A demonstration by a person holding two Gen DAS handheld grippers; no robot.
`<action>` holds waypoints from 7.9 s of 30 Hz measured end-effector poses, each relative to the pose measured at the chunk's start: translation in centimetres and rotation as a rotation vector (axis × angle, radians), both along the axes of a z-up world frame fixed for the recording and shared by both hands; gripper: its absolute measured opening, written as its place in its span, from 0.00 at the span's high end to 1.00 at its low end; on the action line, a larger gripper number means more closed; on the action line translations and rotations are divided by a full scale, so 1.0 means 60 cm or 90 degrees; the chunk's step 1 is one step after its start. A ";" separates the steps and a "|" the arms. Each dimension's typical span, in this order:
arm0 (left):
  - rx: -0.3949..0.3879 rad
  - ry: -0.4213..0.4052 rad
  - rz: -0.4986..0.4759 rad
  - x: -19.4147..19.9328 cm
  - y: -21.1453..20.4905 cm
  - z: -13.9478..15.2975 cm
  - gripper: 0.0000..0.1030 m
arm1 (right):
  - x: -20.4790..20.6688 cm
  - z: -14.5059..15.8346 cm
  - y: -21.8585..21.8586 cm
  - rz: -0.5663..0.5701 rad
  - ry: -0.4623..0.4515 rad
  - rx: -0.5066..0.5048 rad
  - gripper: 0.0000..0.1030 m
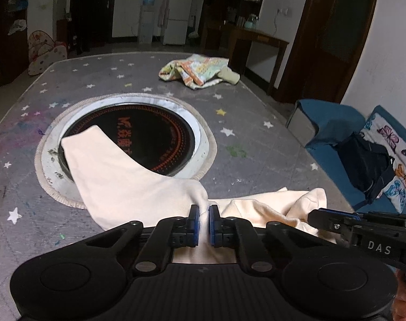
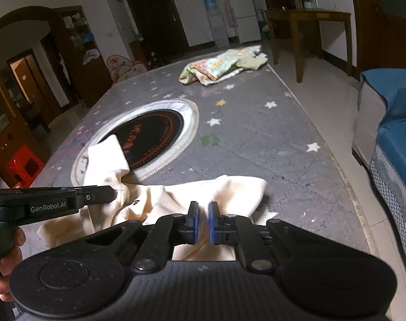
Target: Fold clothes
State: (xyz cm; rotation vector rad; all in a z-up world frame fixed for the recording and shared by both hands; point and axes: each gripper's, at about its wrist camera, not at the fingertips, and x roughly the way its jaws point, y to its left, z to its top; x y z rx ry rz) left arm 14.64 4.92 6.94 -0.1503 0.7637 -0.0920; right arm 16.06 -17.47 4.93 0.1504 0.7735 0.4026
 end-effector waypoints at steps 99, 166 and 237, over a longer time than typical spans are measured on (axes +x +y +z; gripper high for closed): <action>-0.059 -0.089 0.144 -0.351 0.213 0.032 0.96 | -0.202 0.026 0.136 0.295 -0.078 -0.135 0.62; 0.066 -0.012 0.275 -0.418 0.288 -0.060 0.94 | -0.299 0.053 -0.207 -0.075 -0.077 -0.214 0.81; 0.038 -0.085 -0.347 -0.532 0.039 -0.024 0.93 | -0.485 0.052 0.040 0.455 -0.081 -0.196 0.96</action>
